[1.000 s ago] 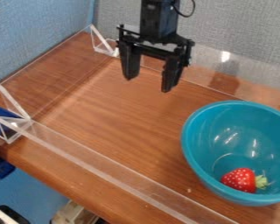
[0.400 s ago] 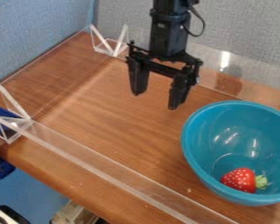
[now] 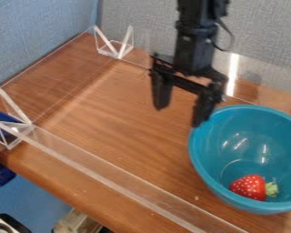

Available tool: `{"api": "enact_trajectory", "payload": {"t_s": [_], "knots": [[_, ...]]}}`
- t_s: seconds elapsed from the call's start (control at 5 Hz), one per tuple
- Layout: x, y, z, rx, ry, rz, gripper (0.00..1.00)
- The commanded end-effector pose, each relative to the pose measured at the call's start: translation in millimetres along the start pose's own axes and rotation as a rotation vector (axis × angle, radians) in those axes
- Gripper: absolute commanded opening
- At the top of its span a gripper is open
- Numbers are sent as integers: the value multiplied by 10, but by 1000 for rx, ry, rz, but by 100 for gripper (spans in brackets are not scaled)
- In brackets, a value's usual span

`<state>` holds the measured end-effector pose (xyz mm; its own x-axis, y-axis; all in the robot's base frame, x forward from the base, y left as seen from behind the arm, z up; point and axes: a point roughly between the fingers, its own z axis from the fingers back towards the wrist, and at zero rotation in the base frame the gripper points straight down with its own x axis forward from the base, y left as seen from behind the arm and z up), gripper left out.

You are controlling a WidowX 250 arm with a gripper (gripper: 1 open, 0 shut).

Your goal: Remove the strawberry from inside the blue bowl and put it on the table

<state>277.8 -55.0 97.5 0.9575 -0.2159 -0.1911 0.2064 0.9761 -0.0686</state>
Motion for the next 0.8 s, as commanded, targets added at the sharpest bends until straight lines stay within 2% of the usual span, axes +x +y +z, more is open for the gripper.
{"api": "enact_trajectory", "payload": {"t_s": [0.0, 0.2, 0.4, 0.6], "knots": [[15, -335, 111, 20, -51, -100, 100], [-49, -683, 131, 45, -78, -206, 100], [-98, -930, 18, 65, -80, -273, 100], [-107, -998, -122, 68, -73, -312, 100]]}}
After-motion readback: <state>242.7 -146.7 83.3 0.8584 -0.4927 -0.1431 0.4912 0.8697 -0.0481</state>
